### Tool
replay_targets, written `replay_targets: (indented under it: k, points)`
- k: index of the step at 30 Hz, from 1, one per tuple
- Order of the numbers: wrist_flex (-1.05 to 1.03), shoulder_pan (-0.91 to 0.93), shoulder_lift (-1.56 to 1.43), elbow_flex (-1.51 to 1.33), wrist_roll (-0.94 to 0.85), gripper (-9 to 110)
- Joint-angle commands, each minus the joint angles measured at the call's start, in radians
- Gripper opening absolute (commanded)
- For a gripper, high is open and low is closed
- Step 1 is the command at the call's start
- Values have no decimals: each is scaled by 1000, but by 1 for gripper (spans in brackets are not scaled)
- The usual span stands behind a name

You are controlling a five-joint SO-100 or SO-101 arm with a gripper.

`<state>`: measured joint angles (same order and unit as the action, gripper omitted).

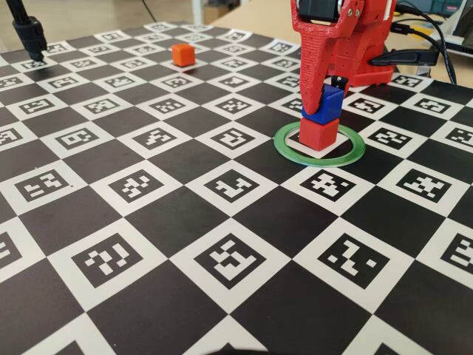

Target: Grab the red cube then put it in the green circle then put the blue cube on top and finally the orange cube on top

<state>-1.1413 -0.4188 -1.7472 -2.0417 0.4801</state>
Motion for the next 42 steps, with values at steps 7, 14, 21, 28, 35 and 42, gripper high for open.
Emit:
replay_targets:
  k: [7,14,21,28,35,42]
  points:
    - [-3,-5,-18,3,-8,29]
    - [-14,-8,-20,0,-6,40]
    - [-21,-12,-34,0,-15,42]
    - [-110,-28,-83,52,-17,43]
    - [-241,-28,-104,156,-28,45]
    - [-316,26,-179,206,-98,46]
